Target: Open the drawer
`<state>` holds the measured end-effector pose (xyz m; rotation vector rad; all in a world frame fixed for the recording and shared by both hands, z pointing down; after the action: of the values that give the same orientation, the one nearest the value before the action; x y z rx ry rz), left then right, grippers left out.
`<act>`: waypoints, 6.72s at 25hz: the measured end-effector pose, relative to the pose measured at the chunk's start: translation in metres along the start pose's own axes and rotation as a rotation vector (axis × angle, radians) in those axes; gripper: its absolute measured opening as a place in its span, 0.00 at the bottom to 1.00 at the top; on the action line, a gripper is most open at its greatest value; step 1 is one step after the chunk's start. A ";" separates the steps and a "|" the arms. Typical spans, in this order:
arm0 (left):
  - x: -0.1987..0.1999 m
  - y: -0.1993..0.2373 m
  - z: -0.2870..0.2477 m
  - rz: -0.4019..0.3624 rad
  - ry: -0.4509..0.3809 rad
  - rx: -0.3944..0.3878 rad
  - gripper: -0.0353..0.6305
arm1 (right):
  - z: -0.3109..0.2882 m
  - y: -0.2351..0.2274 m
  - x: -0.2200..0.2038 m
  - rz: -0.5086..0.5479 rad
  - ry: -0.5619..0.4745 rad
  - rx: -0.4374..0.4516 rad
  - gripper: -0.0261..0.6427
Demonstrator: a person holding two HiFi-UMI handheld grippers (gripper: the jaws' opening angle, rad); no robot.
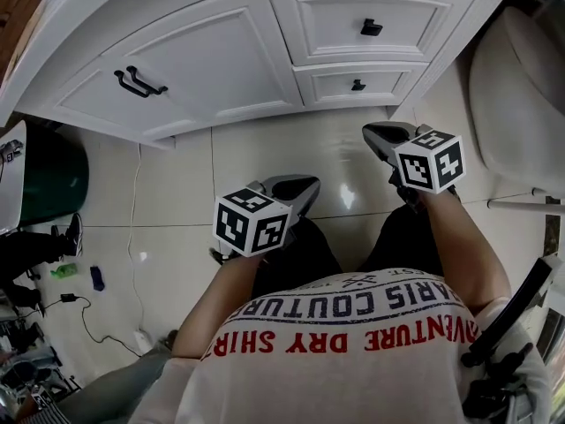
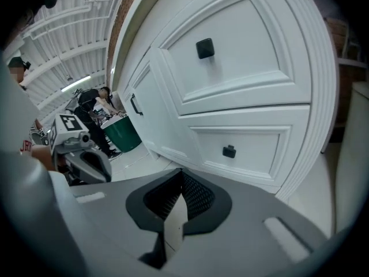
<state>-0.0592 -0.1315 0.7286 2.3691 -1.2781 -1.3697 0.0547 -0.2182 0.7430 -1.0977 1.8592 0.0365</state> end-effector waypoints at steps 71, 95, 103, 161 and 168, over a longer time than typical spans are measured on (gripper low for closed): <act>-0.021 -0.014 0.002 -0.071 0.037 -0.020 0.04 | -0.025 -0.018 -0.080 -0.215 0.068 -0.289 0.25; -0.021 -0.027 -0.018 -0.099 0.064 -0.079 0.04 | -0.007 0.005 -0.100 -0.101 0.208 -0.142 0.30; 0.007 -0.055 -0.005 -0.033 0.116 -0.136 0.04 | 0.043 0.030 -0.073 -0.217 0.258 -0.029 0.24; 0.086 -0.519 0.401 -0.115 -0.082 -0.007 0.04 | 0.508 0.495 0.078 0.022 0.051 0.144 0.05; 0.076 -0.527 0.404 -0.116 -0.080 -0.030 0.04 | 0.512 0.503 0.075 0.024 0.043 0.138 0.05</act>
<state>-0.0285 0.2653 0.1918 2.4263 -1.1462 -1.5200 0.0534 0.2600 0.2029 -0.9876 1.8839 -0.1013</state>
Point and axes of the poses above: the fingertips, and each gripper's own axes: z backward along the fingers, y to its left, x out of its top, the point moved 2 cm from there along z, backward along the fingers, and after that the axes turned 1 degree about -z, right-handed, at the moved point
